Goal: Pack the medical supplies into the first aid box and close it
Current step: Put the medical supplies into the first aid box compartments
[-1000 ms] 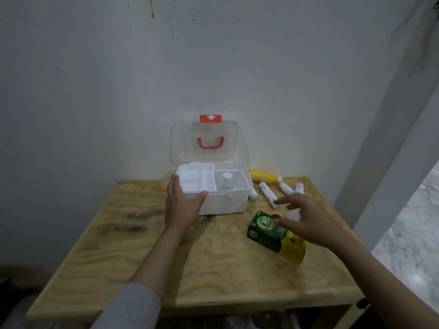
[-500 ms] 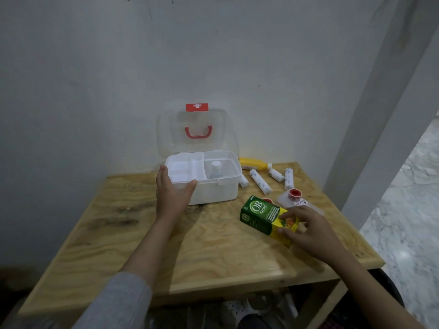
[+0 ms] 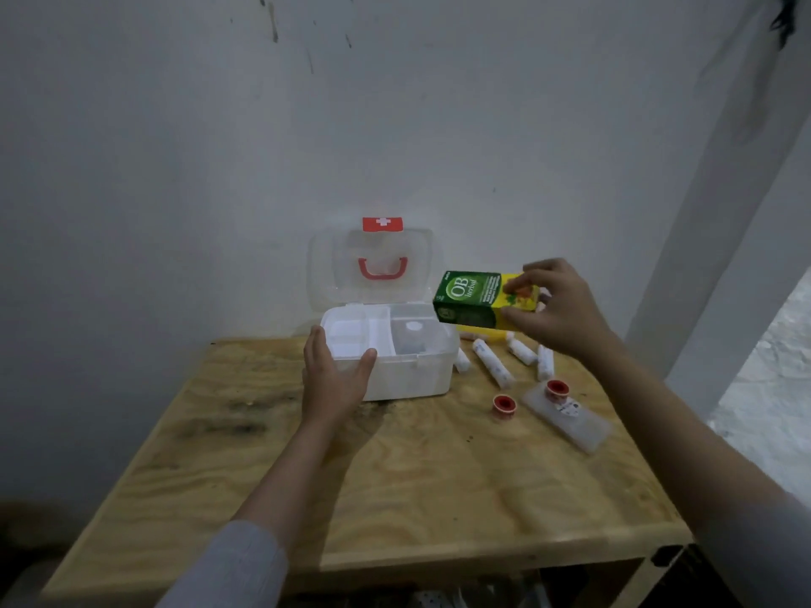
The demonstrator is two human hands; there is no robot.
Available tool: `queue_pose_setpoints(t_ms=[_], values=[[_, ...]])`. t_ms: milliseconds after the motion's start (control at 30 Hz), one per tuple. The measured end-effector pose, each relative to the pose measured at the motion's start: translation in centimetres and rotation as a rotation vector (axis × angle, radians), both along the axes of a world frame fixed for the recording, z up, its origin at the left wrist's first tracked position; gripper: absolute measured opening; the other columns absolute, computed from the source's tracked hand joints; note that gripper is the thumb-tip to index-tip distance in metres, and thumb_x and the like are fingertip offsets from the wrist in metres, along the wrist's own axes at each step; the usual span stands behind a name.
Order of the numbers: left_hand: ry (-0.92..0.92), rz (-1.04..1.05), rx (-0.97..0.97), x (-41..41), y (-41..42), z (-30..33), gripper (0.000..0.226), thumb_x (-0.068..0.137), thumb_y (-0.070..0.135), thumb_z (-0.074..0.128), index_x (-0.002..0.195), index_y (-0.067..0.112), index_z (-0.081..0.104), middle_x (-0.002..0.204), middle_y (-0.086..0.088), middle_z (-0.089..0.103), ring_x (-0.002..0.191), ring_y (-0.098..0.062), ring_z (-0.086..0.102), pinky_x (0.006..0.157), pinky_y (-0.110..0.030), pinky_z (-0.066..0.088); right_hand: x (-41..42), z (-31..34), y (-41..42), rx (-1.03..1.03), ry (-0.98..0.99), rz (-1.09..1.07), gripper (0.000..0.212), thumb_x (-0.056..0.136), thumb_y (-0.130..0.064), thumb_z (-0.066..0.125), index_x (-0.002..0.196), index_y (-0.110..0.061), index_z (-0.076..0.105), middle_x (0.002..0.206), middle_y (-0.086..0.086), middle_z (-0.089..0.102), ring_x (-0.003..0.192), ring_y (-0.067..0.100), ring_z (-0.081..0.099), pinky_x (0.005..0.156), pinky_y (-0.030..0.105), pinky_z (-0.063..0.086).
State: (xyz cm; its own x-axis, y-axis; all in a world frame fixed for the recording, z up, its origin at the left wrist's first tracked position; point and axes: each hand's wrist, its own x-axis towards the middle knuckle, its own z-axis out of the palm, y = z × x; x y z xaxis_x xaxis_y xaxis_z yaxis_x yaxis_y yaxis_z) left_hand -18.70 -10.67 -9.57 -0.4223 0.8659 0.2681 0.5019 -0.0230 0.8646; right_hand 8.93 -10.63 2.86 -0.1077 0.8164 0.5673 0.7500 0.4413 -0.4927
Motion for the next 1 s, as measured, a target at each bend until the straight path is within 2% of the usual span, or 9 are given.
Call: queue_pose_setpoints(t_ms=[67,167,233,333,500,667,800,867,1000], values=[[0.026,-0.007,-0.003,-0.1,-0.1,0.2,0.087,0.085,0.051,0.058,0.150,0.020,0.010,0.159,0.000,0.013,0.142,-0.026,0.021,0.107,-0.042,0.031,-1.9,0.5,2.5,-0.015,-0.119,0.013,0.031,0.068,-0.014,0.077,0.098,-0.009,0.072,0.108,0.009,0.051,0.096,0.014,0.050,0.080,0.023,0.041],[0.079,-0.019,-0.037,-0.3,-0.3,0.5,0.086,0.086,0.053,0.057,0.150,0.020,0.010,0.159,0.001,0.011,0.142,-0.025,0.022,0.106,-0.043,0.033,-4.2,0.2,5.4,-0.083,-0.291,0.055,0.032,0.065,-0.017,0.075,0.097,-0.010,0.072,0.107,0.011,0.052,0.097,0.022,0.054,0.076,0.024,0.044],[0.119,-0.024,-0.066,-0.3,-0.2,0.9,0.087,0.085,0.052,0.058,0.150,0.017,0.012,0.159,0.000,0.011,0.142,-0.026,0.022,0.106,-0.042,0.033,-5.5,0.0,6.7,-0.145,-0.342,0.085,0.031,0.065,-0.017,0.075,0.095,-0.011,0.072,0.105,0.011,0.053,0.093,0.022,0.055,0.071,0.023,0.046],[0.216,-0.047,-0.123,-0.9,0.2,1.8,0.089,0.084,0.050,0.059,0.150,0.013,0.013,0.160,-0.002,0.010,0.143,-0.026,0.019,0.110,-0.042,0.027,-6.9,-0.4,8.2,-0.248,-0.403,0.114,0.031,0.066,-0.021,0.076,0.096,-0.014,0.073,0.102,0.007,0.055,0.089,0.018,0.053,0.060,0.018,0.040],[0.408,-0.165,-0.254,-2.4,1.7,2.9,0.090,0.084,0.056,0.056,0.151,0.014,0.013,0.161,-0.002,0.006,0.146,-0.027,0.009,0.114,-0.041,0.017,-8.1,-1.5,9.8,-0.337,-0.363,0.160,0.032,0.065,-0.028,0.079,0.095,-0.019,0.074,0.099,0.001,0.056,0.091,0.015,0.052,0.072,0.025,0.042],[0.349,-0.179,-0.251,-2.5,1.8,2.8,0.091,0.083,0.055,0.059,0.151,0.014,0.013,0.161,-0.001,0.008,0.146,-0.023,0.010,0.116,-0.038,0.016,-9.5,-3.3,10.3,-0.397,-0.379,0.178,0.024,0.073,-0.019,0.073,0.096,-0.012,0.073,0.095,0.003,0.058,0.086,0.016,0.053,0.071,0.023,0.043],[0.312,-0.163,-0.218,-2.4,1.5,2.6,0.091,0.083,0.052,0.060,0.151,0.014,0.014,0.161,-0.001,0.009,0.146,-0.022,0.011,0.116,-0.038,0.017,-9.5,-4.3,11.0,-0.342,-0.409,0.156,0.017,0.073,-0.018,0.073,0.090,-0.014,0.074,0.093,0.006,0.054,0.080,0.016,0.050,0.058,0.016,0.036],[0.305,-0.162,-0.209,-2.3,1.5,2.6,0.091,0.083,0.051,0.061,0.151,0.014,0.014,0.161,-0.001,0.010,0.146,-0.022,0.012,0.116,-0.038,0.017,-9.6,-4.6,11.1,-0.312,-0.434,0.135,0.017,0.073,-0.020,0.074,0.088,-0.012,0.073,0.089,0.005,0.052,0.082,0.019,0.053,0.065,0.021,0.043],[0.281,-0.162,-0.207,-2.3,1.5,2.5,0.092,0.082,0.052,0.062,0.151,0.015,0.014,0.160,0.000,0.011,0.146,-0.022,0.013,0.116,-0.038,0.018,-10.0,-5.1,11.4,-0.314,-0.513,0.095,0.016,0.075,-0.018,0.069,0.087,-0.007,0.072,0.091,0.010,0.069,0.087,0.021,0.060,0.074,0.034,0.054]])
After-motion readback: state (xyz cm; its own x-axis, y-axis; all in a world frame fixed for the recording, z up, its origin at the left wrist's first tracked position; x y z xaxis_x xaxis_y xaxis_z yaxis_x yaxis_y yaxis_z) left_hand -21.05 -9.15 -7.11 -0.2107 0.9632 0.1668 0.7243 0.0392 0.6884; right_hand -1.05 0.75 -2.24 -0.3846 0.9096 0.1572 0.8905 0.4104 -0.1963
